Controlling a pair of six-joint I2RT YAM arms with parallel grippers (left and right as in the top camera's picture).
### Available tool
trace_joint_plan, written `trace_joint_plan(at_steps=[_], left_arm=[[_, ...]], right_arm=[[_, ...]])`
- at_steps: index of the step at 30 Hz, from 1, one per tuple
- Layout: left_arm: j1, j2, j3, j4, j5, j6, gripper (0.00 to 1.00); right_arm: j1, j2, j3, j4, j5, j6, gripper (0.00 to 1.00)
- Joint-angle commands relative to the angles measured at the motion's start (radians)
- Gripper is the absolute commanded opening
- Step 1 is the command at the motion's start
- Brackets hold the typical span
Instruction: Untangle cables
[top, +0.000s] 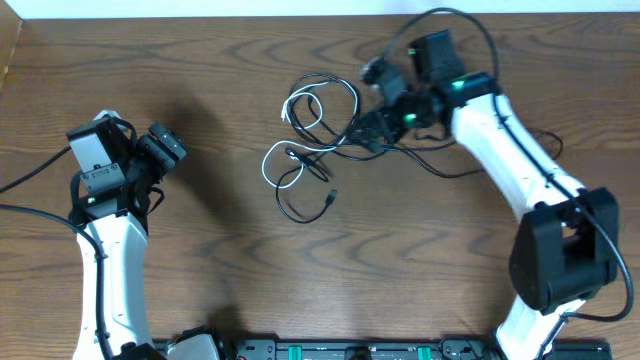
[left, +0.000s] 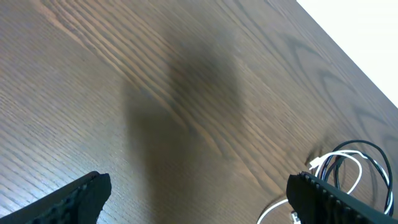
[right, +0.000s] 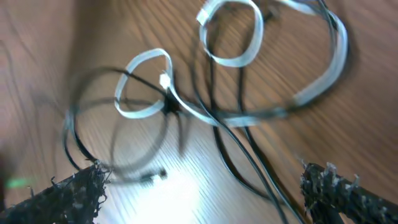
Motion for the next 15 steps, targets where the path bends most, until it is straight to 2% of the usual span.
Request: trace_joint_plan(at_steps=[1, 6, 10, 12, 15], left_arm=[[0.002, -0.009, 0.011, -0.002, 0.015, 0.002, 0.95], [0.002, -0.009, 0.011, -0.002, 0.015, 0.002, 0.95], [0.002, -0.009, 0.011, -0.002, 0.015, 0.002, 0.95], [0.002, -0.009, 0.011, -0.002, 0.015, 0.002, 0.95], [0.002, -0.009, 0.011, -0.002, 0.015, 0.002, 0.95]], right_arm=[[0.079, 0.016, -0.001, 0.079, 0.055, 0.079, 0.99], [0.179, 0.08, -0.001, 0.161, 0.218, 0.071, 0.99], [0.222, 0.169, -0.001, 0.18, 0.227, 0.037, 0.99], [0.231, 0.207, -0.001, 0.18, 0.232, 0.026, 0.96], [0.233, 0.267, -0.001, 0.18, 0.238, 0.026, 0.83]])
